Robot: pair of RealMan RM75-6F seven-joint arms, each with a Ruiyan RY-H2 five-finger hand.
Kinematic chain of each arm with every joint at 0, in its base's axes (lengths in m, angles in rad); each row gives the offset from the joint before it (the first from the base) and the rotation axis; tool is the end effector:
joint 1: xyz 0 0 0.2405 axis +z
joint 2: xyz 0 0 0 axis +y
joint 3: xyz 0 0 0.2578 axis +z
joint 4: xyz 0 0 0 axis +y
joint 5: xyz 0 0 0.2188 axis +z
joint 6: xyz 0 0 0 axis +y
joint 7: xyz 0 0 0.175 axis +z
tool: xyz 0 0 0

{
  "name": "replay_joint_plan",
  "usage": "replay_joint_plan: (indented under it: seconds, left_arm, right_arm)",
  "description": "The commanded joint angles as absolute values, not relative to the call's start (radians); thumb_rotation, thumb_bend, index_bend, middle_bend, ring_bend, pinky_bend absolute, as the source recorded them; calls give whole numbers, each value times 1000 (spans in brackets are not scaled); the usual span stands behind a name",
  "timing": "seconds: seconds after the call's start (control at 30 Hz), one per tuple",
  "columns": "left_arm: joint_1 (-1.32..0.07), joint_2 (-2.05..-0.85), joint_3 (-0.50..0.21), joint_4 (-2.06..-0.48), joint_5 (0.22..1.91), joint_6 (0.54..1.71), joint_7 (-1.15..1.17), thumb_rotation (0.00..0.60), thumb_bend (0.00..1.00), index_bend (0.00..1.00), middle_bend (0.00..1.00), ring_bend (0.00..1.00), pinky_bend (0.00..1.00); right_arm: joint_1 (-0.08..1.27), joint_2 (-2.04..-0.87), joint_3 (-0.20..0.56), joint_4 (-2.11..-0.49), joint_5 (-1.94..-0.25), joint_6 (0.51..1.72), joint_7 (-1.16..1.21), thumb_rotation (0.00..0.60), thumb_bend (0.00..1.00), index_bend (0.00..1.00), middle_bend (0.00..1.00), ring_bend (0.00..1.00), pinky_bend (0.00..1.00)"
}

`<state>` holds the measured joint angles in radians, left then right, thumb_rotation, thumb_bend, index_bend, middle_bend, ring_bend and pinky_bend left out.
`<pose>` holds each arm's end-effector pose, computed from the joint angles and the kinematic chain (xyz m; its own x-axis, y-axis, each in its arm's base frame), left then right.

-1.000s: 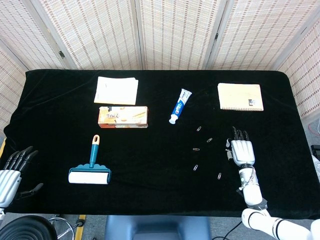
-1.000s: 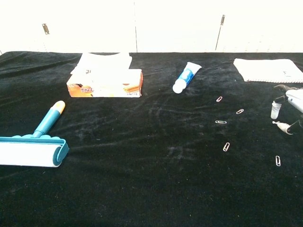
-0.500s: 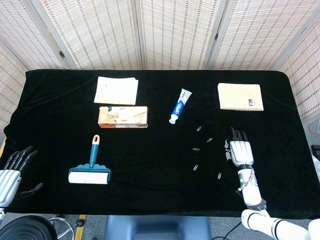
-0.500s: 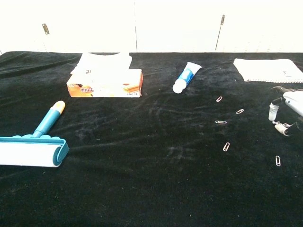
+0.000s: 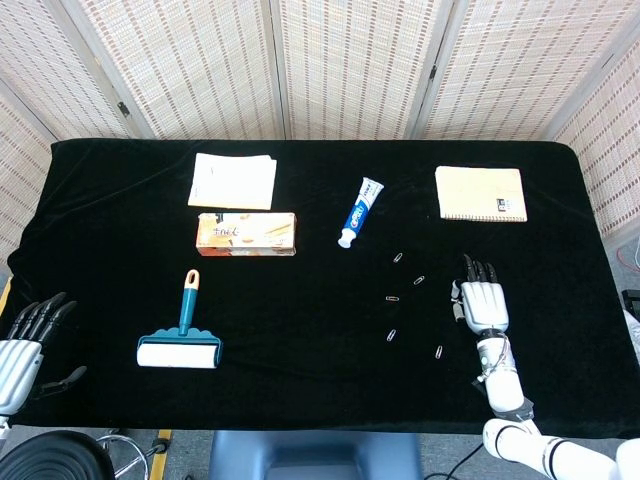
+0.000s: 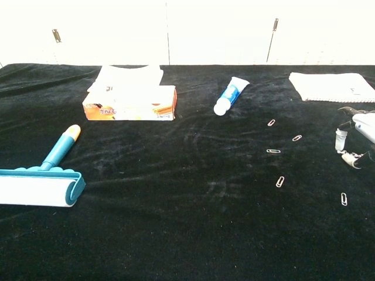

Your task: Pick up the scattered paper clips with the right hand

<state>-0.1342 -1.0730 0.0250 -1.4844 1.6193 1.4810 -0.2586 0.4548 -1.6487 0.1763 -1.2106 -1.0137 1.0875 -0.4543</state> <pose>-0.3252 0.2136 0.1596 0.3338 0.0795 0.9393 0.9360 -0.1462 -0.3202 -0.3023 -0.3411 -0.0181 0.5239 -0.2516 0.8138 -0.8317 0.0552 0.5525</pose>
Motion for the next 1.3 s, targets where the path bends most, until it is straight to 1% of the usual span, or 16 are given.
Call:
replay_joint_plan:
  seconds: [0.03,0.33,0.53,0.67,0.87,1.1,1.3]
  left_arm:
    - [-134,-1073,25,-1484,1619,1481,-259,600,279,0,0,0,13]
    - [-133,-1073,25,-1484,1620,1484,-261,600,279,0,0,0,13]
    - [-134,-1073,25,-1482,1619,1482,-263,600,280,0,0,0,13]
    - [-134,-1073,25,-1482,1619,1481,-263,600,280,0,0,0,13]
    - [-134,-1075,25,-1481,1620,1482,-263,600,280,0,0,0,13]
    - [-134,-1077,23,-1477,1620,1486,-266,600,281,0,0,0,13]
    - [-134,-1078,23,-1475,1621,1489,-266,600,281,0,0,0,13]
  right_arm:
    - [455,-1649,176,-1210,-1015,1087,-454,600,440,475,0,0,0]
    - [454,-1648,174,-1208,-1013,1082,-456,600,439,478,0,0,0]
    - [453,-1653,175,-1198,-1017,1085,-452,600,441,520,0,0,0]
    - [451,-1657,178,-1190,-1024,1098,-448,600,441,582,6,0,0]
    - [451,-1669,181,-1171,-1017,1107,-467,600,458,698,69,21,0]
    - [447,-1693,184,-1143,-1092,1169,-406,600,551,880,184,93,0]
    - [446,-1691,188,-1147,-1125,1192,-386,600,556,918,221,113,0]
